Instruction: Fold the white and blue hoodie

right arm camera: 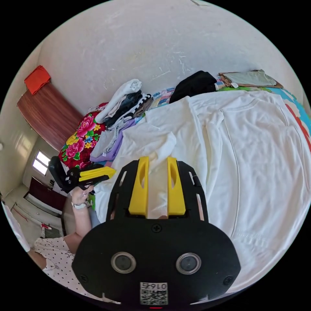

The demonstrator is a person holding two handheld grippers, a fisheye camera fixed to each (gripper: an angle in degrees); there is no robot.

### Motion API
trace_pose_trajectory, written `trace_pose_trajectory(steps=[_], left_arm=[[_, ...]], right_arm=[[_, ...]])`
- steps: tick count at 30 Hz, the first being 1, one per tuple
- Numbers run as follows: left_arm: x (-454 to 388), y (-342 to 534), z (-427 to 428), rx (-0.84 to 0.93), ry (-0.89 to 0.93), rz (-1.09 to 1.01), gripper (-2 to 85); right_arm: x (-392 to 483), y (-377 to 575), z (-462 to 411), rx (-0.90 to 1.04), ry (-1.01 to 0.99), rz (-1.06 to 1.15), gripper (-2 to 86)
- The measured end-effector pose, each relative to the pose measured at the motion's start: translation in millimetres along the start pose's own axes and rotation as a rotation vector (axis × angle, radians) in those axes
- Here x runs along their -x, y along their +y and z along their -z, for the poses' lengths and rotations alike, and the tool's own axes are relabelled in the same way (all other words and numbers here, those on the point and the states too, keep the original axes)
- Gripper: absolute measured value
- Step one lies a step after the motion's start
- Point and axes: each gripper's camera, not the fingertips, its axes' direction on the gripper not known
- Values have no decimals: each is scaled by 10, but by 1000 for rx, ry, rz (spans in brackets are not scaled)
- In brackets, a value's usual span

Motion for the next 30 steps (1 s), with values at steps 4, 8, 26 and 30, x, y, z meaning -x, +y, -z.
trace_pose_trajectory(steps=[4, 8, 26, 30], left_arm=[[-171, -193, 111, -47, 1, -74, 2], [-255, -429, 13, 14, -17, -71, 35], [-283, -801, 62, 59, 1, -29, 16], [-150, -737, 199, 13, 13, 4, -6]], right_arm=[[12, -85, -19, 42, 91, 35, 110], [41, -43, -91, 83, 123, 57, 119], [901, 913, -250, 230, 226, 473, 126], [1009, 980, -316, 224, 303, 469, 113]])
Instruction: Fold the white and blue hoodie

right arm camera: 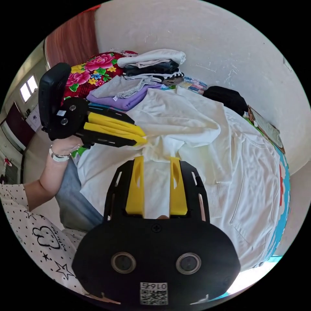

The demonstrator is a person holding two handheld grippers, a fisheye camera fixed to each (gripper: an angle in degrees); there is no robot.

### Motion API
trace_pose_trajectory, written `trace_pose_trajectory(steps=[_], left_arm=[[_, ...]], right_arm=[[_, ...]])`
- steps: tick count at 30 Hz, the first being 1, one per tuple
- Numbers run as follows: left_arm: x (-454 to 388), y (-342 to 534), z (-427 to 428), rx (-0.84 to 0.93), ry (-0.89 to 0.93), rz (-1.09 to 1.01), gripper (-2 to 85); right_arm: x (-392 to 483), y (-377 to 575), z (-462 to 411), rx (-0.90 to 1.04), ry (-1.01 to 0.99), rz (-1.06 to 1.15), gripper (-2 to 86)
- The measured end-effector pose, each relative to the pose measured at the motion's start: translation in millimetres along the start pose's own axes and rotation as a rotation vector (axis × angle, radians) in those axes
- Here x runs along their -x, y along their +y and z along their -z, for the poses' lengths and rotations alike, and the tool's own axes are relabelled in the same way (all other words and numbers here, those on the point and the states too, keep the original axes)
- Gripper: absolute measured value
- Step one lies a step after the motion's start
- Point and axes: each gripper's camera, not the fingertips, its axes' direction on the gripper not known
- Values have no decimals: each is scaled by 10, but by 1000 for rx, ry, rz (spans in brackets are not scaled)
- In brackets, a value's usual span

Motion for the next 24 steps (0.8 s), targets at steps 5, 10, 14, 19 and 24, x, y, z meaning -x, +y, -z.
trace_pose_trajectory(steps=[5, 10, 14, 19, 24], left_arm=[[340, 162, 155, -117, 135, 106, -9], [578, 321, 259, -206, 227, 159, -10], [665, 429, 317, -239, 234, 160, -10], [723, 511, 311, -253, 239, 156, -9], [804, 598, 284, -252, 244, 166, -9]], right_arm=[[156, 66, 128, -18, 24, 35, 62], [231, 73, 107, -71, -35, 27, 7], [217, -55, -127, -21, 41, -58, 2], [217, -224, -160, -100, -55, -122, 1], [272, -166, -208, -17, -88, -48, 6]])
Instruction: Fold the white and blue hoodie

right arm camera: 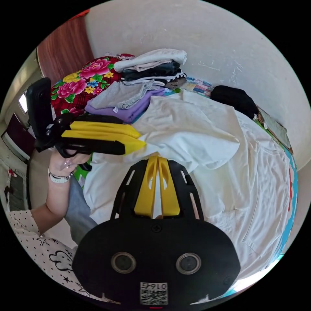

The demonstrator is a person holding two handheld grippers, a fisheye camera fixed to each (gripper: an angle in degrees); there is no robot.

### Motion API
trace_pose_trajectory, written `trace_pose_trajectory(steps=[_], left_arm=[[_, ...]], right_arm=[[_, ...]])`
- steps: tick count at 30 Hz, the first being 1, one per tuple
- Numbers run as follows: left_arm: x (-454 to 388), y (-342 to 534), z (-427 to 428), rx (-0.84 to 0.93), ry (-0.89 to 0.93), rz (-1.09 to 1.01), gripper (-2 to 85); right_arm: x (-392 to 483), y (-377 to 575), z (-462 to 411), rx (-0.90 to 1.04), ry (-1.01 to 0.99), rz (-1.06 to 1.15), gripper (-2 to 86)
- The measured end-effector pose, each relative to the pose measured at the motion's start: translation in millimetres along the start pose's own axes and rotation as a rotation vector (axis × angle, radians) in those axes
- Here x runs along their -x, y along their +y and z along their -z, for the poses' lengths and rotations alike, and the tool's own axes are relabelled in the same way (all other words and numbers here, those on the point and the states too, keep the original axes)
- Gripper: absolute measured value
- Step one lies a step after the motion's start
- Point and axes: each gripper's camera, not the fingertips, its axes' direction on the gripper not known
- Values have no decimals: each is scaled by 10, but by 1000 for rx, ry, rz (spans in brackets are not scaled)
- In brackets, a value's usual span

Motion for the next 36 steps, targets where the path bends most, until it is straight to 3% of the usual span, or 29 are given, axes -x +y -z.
trace_pose_trajectory(steps=[5, 8, 12, 19, 25, 30, 36], left_arm=[[97, 56, 19, -17, 21, 21, -9], [129, 82, 10, -16, 28, 23, -9], [140, 110, 12, -12, 21, 12, -9], [190, 154, 69, -51, 24, 8, -9], [197, 124, -170, 127, 105, -38, -6], [49, 117, -491, 330, 91, -138, 33], [-2, 138, -582, 375, 60, -174, 55]], right_arm=[[-133, 366, 374, -135, -60, 29, 46], [-134, 378, 309, -56, -41, 75, 82], [-84, 304, 65, 14, -59, 51, 79], [-64, 96, 1, -131, -276, -19, 51], [12, 301, -48, 33, -268, 70, 48], [-45, 543, 332, -5, -274, 175, 92], [-38, 539, 605, -131, -39, 88, 94]])
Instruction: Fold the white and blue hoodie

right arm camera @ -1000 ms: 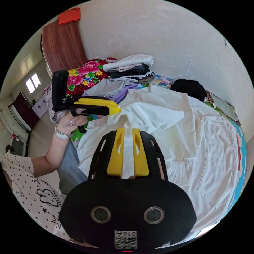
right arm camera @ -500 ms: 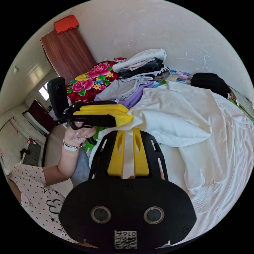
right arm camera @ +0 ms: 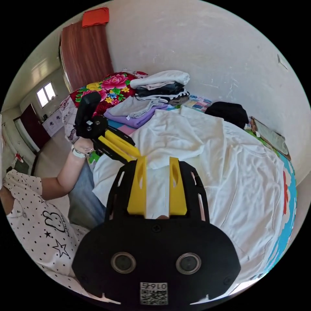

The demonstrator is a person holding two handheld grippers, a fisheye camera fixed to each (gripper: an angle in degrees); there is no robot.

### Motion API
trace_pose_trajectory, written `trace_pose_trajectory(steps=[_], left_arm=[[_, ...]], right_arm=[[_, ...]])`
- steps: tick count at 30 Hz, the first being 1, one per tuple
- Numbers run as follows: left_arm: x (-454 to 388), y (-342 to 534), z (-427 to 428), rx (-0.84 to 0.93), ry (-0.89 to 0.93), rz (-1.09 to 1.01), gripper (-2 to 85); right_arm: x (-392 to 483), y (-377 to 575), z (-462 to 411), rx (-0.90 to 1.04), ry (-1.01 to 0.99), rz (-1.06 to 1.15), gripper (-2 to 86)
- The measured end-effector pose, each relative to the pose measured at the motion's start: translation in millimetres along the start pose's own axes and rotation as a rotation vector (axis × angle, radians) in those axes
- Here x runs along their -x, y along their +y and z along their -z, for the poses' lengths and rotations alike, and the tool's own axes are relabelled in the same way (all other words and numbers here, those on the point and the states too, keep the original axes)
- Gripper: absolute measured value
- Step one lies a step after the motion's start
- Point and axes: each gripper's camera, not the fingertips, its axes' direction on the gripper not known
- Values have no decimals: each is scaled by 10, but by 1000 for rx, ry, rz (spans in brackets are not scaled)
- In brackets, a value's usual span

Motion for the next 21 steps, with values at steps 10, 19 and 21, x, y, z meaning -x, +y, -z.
trace_pose_trajectory(steps=[10, 19, 21], left_arm=[[59, 263, 274, -53, -105, 41, 1], [284, 726, 328, 113, -101, 107, -10], [340, 807, 162, 235, -77, 126, -10]], right_arm=[[488, -299, -682, 253, 229, 50, 31], [564, -361, -384, 111, 131, 34, 9], [568, -382, -455, 157, 134, 30, 9]])
